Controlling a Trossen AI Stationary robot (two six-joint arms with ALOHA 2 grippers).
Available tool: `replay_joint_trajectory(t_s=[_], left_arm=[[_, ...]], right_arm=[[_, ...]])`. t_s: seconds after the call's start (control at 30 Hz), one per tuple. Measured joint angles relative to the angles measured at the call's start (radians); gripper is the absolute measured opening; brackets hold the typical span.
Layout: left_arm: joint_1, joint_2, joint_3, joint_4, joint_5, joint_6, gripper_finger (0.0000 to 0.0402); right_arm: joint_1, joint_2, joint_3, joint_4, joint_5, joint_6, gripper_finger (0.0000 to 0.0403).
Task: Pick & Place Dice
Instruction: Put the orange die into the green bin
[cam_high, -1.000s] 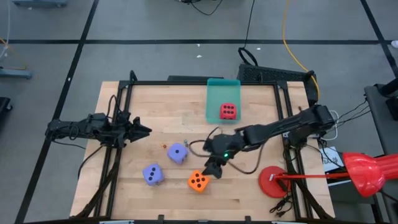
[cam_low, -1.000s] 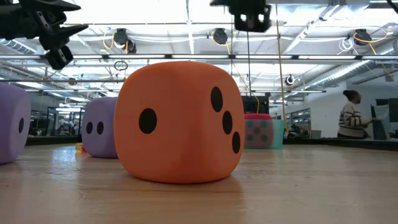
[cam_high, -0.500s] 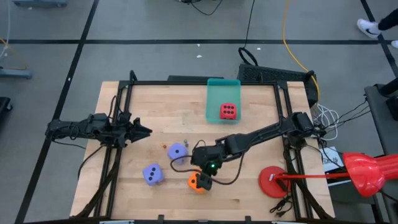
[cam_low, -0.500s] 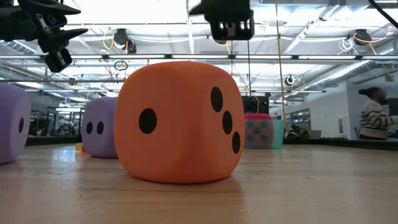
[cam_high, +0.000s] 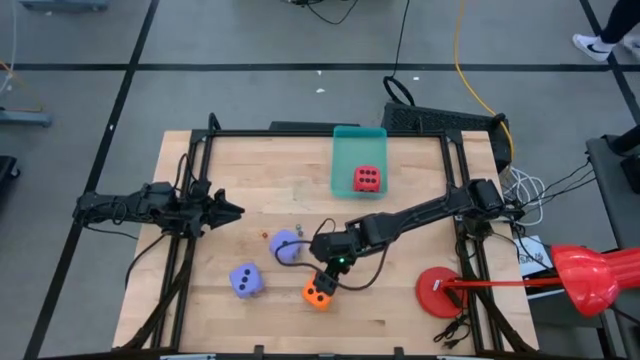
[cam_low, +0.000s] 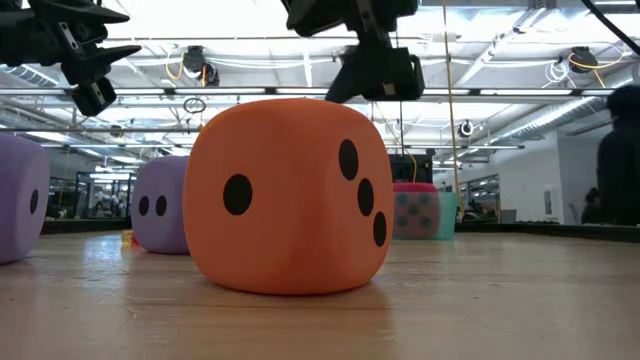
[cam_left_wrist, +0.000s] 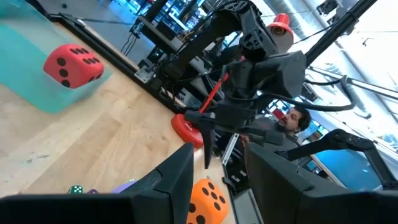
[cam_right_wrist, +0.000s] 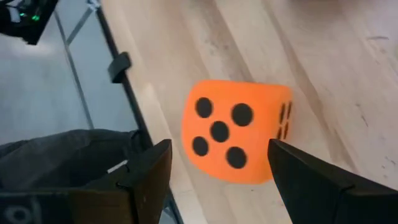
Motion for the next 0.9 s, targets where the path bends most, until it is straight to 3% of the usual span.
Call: replay_joint_trajectory(t_s=[0.2, 0.73, 0.9], left_arm=[[0.0, 0.0, 0.0, 0.0, 0.0, 0.0, 0.0152], [0.0, 0.0, 0.0, 0.0, 0.0, -0.002, 0.0152], [0.0, 0.0, 0.0, 0.0, 0.0, -0.002, 0.0152]], right_arm=[[0.009, 0.0, -0.047, 0.056, 0.049, 0.004, 0.0254], [0.019, 0.0, -0.21, 0.202, 0.05, 0.05, 0.0254], [0.029, -0.002, -0.274, 0.332, 0.046, 0.07, 0.0254]])
